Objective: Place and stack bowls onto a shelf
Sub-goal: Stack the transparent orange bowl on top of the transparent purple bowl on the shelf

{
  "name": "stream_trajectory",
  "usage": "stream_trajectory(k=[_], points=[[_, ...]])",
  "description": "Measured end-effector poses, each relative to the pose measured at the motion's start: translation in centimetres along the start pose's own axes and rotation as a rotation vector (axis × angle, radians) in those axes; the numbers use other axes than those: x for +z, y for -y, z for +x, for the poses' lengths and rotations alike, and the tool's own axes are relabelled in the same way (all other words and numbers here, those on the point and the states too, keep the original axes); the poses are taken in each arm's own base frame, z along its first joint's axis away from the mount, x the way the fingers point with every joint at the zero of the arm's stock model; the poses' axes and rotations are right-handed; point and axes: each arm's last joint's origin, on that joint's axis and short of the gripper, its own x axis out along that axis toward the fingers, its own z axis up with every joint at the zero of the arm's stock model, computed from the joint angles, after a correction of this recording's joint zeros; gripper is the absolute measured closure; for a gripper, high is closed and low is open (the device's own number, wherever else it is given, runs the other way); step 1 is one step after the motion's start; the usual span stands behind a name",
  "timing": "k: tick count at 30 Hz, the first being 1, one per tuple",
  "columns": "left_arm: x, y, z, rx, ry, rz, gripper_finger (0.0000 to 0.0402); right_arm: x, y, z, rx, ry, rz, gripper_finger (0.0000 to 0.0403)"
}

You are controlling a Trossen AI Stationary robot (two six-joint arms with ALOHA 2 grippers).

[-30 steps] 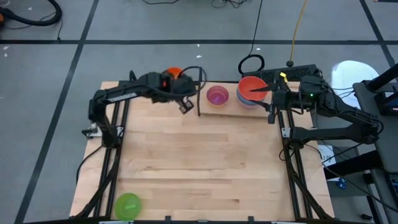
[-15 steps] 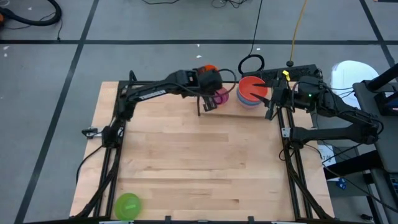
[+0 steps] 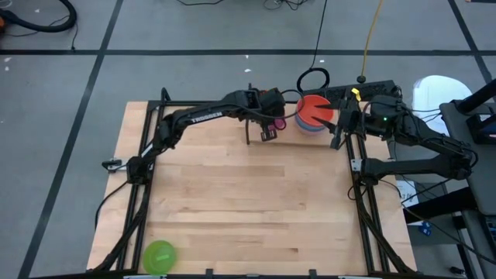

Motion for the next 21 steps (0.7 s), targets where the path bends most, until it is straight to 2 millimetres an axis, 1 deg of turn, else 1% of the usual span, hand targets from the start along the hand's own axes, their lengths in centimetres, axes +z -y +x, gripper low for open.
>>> stream_trajectory(k=[3, 5, 9, 16, 19, 21], points=[[0.1, -0.3, 0.3, -0.011, 0.018, -0.012, 0.04, -0.1, 0.0, 0.0, 0.005, -0.009, -0.001, 0.0259], [-0.1, -0.5, 0.7, -0.05, 0.005, -0.022, 0.04, -0.1, -0.1, 0.0, 0.008, -0.014, -0.002, 0.0259], [-0.6, -0.2, 2.3, -0.096, -0.028, -0.032, 0.04, -0.1, -0.1, 0.0, 0.007, -0.013, -0.002, 0.0259], [-1.6, 0.6, 5.9, -0.126, -0.108, -0.028, 0.04, -0.1, -0.1, 0.0, 0.007, -0.012, -0.002, 0.0259], [-1.9, 0.7, 6.8, -0.144, -0.129, -0.03, 0.04, -0.1, -0.1, 0.0, 0.007, -0.012, -0.002, 0.0259], [-1.9, 0.7, 6.8, -0.144, -0.129, -0.025, 0.04, -0.1, -0.1, 0.0, 0.006, -0.013, -0.002, 0.0259]])
